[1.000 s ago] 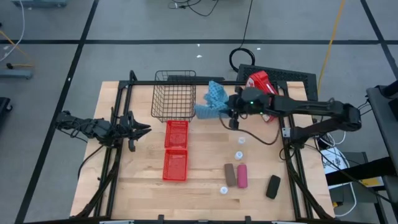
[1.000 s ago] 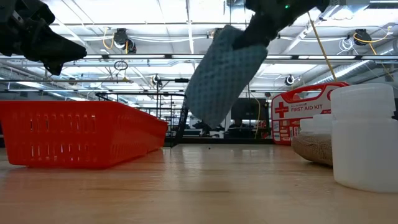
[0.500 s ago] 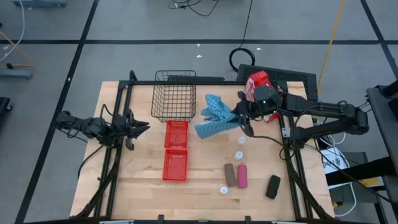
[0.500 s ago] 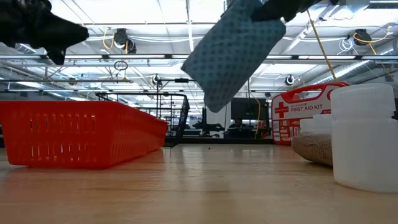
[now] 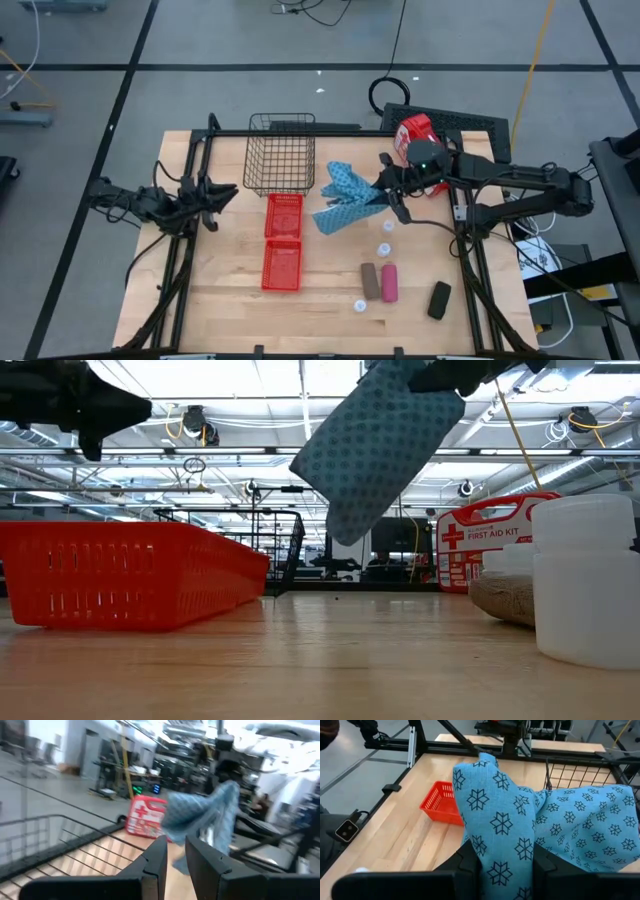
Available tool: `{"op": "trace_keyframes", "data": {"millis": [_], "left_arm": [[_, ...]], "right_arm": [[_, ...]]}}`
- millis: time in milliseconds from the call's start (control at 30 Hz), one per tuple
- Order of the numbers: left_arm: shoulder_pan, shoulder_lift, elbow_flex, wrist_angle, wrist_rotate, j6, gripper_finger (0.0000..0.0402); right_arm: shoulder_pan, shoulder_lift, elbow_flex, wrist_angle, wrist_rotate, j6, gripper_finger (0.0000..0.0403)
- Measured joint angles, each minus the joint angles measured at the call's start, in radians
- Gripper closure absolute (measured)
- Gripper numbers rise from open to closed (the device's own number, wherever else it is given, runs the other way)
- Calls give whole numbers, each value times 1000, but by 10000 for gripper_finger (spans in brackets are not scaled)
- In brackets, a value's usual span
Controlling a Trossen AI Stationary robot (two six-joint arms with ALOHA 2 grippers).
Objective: Pick & place medical supplies in basket/bin
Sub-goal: Put the blue patient gown into the black wire basket
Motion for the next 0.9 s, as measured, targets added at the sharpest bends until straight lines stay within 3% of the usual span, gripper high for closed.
{"op": "trace_keyframes", "data": {"millis": [133,300,467,567,733,900], "left_arm": [[40,166,23,134,54,27,292],[105,441,147,261,123,59,201],[183,740,394,169,189,79,109],[229,917,559,36,300,180,71],[282,1189,795,-58,465,342,30],[312,1387,988,-164,606,440,15]], "right_arm": [[0,7,-10,2,0,0,329],[0,26,-19,2,-3,5,329],[15,49,-19,1,-3,3,329],[29,61,-19,1,-3,-4,329],[55,71,-19,1,-3,-5,329],[83,71,-19,6,-4,-6,329]]}}
